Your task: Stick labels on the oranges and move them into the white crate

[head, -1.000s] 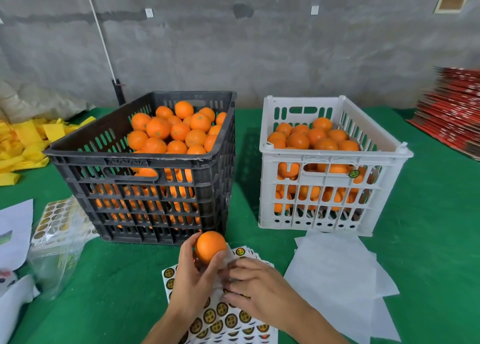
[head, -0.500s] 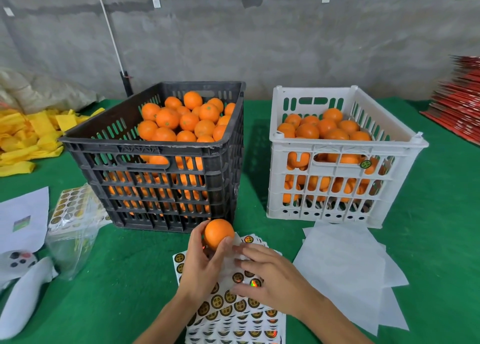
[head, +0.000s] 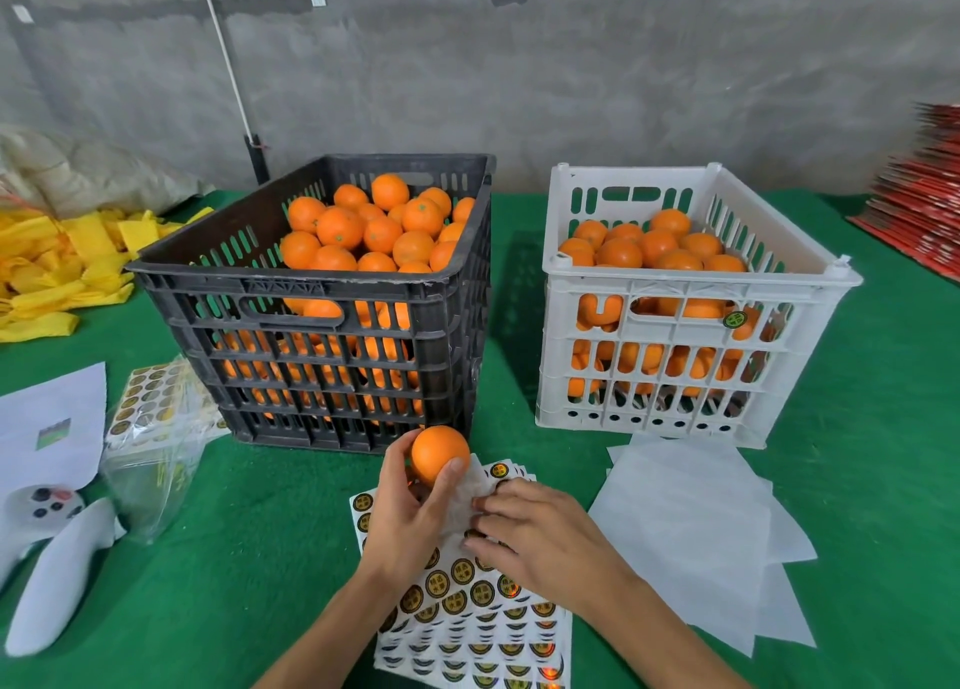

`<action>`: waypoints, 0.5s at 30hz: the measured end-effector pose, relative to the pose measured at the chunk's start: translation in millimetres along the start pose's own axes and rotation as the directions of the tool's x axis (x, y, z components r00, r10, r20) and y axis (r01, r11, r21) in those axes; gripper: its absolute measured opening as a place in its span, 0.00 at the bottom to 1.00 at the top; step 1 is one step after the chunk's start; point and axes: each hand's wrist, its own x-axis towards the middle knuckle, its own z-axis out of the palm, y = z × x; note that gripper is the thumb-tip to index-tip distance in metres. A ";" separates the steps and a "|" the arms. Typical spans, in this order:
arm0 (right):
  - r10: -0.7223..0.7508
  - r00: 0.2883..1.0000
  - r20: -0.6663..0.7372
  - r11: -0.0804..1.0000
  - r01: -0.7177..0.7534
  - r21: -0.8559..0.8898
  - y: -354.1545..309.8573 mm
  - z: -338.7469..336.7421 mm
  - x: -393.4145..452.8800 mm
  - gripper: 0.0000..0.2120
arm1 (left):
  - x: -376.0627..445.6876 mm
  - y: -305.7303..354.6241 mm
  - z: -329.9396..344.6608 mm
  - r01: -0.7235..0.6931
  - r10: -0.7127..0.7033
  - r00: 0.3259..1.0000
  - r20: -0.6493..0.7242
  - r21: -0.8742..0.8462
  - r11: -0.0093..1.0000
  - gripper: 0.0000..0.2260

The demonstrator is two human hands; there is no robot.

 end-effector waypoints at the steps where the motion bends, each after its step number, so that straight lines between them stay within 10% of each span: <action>1: -0.001 1.000 0.017 1.000 0.001 -0.006 -0.6 -1.5 -0.3 0.20 | 0.0 -0.1 -0.2 -0.001 0.001 1.000 0.002 0.001 1.000 0.23; 15: -0.084 0.993 0.082 0.996 0.084 -0.007 -13.1 -17.8 1.7 0.19 | 0.0 -0.6 -0.2 0.004 -0.004 1.000 -0.012 0.010 1.000 0.24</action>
